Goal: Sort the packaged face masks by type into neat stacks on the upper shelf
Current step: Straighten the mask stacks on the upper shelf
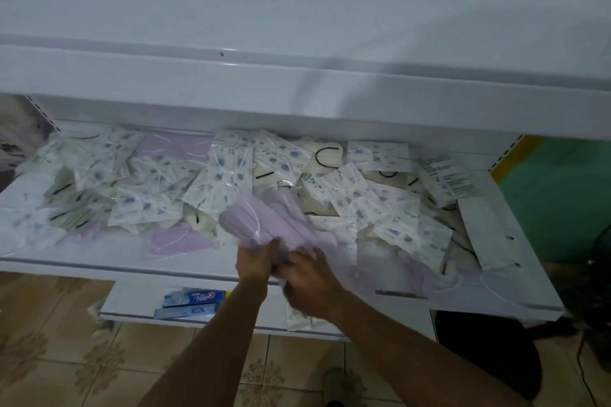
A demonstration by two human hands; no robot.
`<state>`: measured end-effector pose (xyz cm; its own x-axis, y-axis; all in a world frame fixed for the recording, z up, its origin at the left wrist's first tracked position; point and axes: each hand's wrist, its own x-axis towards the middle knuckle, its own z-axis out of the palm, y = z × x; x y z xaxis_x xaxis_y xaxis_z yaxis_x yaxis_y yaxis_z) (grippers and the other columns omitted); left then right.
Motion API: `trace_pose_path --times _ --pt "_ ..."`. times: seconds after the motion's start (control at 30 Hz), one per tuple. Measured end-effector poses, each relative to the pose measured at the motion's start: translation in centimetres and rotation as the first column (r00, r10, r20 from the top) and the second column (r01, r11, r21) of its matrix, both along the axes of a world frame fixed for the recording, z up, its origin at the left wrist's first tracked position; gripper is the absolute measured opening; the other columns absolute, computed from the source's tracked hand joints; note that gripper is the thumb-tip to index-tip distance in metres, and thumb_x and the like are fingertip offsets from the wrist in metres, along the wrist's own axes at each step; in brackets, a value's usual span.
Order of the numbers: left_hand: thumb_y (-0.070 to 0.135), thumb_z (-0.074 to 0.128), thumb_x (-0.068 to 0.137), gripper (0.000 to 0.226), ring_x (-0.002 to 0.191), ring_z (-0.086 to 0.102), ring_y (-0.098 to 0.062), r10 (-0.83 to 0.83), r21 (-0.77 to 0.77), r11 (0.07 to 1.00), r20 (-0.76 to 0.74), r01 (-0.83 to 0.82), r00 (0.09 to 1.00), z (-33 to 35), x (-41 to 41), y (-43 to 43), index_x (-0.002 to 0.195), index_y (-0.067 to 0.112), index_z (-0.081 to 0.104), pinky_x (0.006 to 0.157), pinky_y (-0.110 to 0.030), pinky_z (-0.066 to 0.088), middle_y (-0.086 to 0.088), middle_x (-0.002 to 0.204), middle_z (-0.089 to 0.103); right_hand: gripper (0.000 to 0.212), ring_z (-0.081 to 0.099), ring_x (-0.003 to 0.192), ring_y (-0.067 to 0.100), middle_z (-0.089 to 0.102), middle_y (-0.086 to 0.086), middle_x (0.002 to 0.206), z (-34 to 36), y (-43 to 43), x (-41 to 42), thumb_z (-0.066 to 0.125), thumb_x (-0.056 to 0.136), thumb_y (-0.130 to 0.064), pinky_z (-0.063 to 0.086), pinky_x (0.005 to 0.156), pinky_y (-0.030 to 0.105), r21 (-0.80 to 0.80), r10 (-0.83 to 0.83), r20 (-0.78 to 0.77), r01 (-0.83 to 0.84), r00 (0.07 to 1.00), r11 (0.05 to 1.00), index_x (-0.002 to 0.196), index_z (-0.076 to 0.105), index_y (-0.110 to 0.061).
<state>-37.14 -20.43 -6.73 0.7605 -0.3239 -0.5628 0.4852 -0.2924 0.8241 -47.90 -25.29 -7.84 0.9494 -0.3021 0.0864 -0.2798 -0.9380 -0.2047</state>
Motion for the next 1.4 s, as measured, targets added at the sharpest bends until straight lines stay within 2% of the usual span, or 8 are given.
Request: trace_pose_path --times 0.2,0.37,0.47,0.67,0.83,1.1,1.23,1.4 --pt "0.001 0.073 0.074 0.05 0.102 0.059 -0.036 0.208 -0.142 0.967 -0.041 -0.211 0.977 3.7 1.0 3.9 0.119 -0.005 0.053 0.093 -0.049 0.048 -0.024 0.114 0.06 0.067 0.031 0.132 0.028 0.032 0.011 0.144 5.2 0.9 0.6 0.059 0.083 -0.042 0.031 0.107 0.04 0.206 -0.365 -0.099 0.378 0.926 0.903 0.139 0.037 -0.013" --pt "-0.005 0.067 0.077 0.035 0.09 0.054 -0.027 0.334 -0.271 0.912 0.058 -0.307 0.941 10.3 4.6 12.4 0.109 0.002 0.054 0.075 -0.034 0.046 -0.015 0.101 0.057 0.118 0.024 0.141 0.024 0.014 0.008 0.156 11.0 5.8 3.9 0.079 0.074 -0.031 0.038 0.09 0.018 0.778 -0.434 -0.352 0.517 0.83 0.358 0.149 -0.01 -0.01" --pt "0.0 0.069 0.076 0.039 0.088 0.053 -0.024 0.452 -0.329 0.854 0.084 -0.404 0.888 15.5 7.3 19.3 0.111 0.003 0.053 0.072 -0.033 0.045 -0.017 0.103 0.057 0.093 0.055 0.114 0.016 0.05 -0.002 0.131 13.5 11.1 6.5 0.079 0.074 -0.022 0.046 0.084 0.026 0.91 -0.349 -0.308 0.381 0.885 0.162 0.144 0.018 -0.017" --pt "0.012 0.076 0.073 0.065 0.111 0.057 -0.03 0.586 -0.49 0.725 0.068 -0.485 0.808 24.9 10.7 28.8 0.131 0.01 0.045 0.089 -0.041 0.05 -0.013 0.127 0.057 0.036 0.061 0.087 0.01 0.064 -0.007 0.095 21.9 20.2 13.4 0.078 0.073 -0.012 0.048 0.093 0.042 1.0 -0.239 0.014 -0.017 0.971 -0.01 0.099 0.055 -0.025" --pt "0.021 0.065 0.084 0.026 0.076 0.054 -0.02 0.544 -0.61 0.696 0.105 -0.378 0.833 32.4 11.1 30.2 0.106 0.013 0.055 0.067 -0.033 0.047 -0.008 0.096 0.058 0.038 0.066 0.078 0.026 0.07 0.008 0.09 29.5 20.8 16.8 0.078 0.063 -0.001 0.052 0.069 0.039 0.969 -0.4 0.232 -0.245 0.887 0.02 0.097 0.066 -0.013" --pt "0.011 0.065 0.085 0.048 0.106 0.054 -0.022 0.539 -0.69 0.697 0.326 -0.194 0.777 38.7 13.0 25.5 0.129 0.015 0.046 0.095 -0.032 0.043 -0.006 0.117 0.055 0.026 0.059 0.073 0.019 0.062 0.004 0.081 40.6 8.1 13.4 0.059 0.08 0.008 0.048 0.063 0.029 0.853 -0.411 0.499 -0.35 0.763 0.388 0.093 0.061 -0.014" --pt "0.008 0.074 0.077 0.06 0.1 0.055 -0.021 0.254 -0.363 0.932 0.685 0.018 0.683 37.7 13.1 19.7 0.13 0.016 0.046 0.084 -0.031 0.044 -0.008 0.112 0.058 0.022 0.057 0.072 0.016 0.062 0.005 0.084 41.6 1.2 9.7 0.056 0.081 0.007 0.047 0.06 0.024 0.775 -0.361 0.524 -0.257 0.771 0.577 0.089 0.059 -0.014" --pt "0.004 0.08 0.068 0.072 0.108 0.058 -0.024 -0.002 -0.224 0.941 0.746 0.254 0.666 36.4 10.7 9.5 0.129 0.015 0.044 0.094 -0.039 0.049 -0.009 0.121 0.059 0.027 0.06 0.084 0.022 0.064 0.009 0.097 40.7 -5.5 5.3 0.055 0.083 0.005 0.047 0.07 0.031 0.786 -0.45 0.508 -0.182 0.734 0.591 0.09 0.06 -0.02"
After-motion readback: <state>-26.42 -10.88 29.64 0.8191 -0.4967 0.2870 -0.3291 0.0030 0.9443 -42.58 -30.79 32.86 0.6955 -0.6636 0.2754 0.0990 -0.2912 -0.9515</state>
